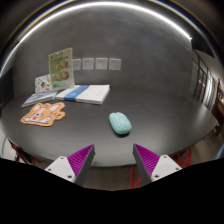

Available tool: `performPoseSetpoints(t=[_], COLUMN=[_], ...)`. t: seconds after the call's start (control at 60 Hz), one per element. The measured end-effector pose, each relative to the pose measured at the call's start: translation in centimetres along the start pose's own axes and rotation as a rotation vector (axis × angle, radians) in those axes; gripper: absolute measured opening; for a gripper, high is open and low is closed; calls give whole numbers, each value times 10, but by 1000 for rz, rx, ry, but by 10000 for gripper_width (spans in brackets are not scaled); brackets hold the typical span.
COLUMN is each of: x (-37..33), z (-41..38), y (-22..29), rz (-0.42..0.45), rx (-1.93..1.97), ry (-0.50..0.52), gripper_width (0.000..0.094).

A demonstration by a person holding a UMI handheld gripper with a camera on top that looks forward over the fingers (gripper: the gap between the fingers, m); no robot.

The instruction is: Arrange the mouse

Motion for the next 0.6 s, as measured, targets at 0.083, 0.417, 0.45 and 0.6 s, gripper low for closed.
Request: performPoseSetpoints(t=[0.083,0.417,0.45,0.6], x=[37,113,118,133], z=[22,56,57,59], y=[7,58,62,71], rz=[-35,-74,-72,-57], rx=[-8,16,21,56], ry=[21,134,127,91], gripper_width=[794,798,779,541])
Point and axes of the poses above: the point between the fingertips, and its own axes, seen from behind it with the camera up: z to the right, y up, x forward, the way the camera looks, the point moved 10 cm from there along -x, backward, against the way the camera looks, and after that the axes turned 5 degrees about -z, right-handed, at the moved point
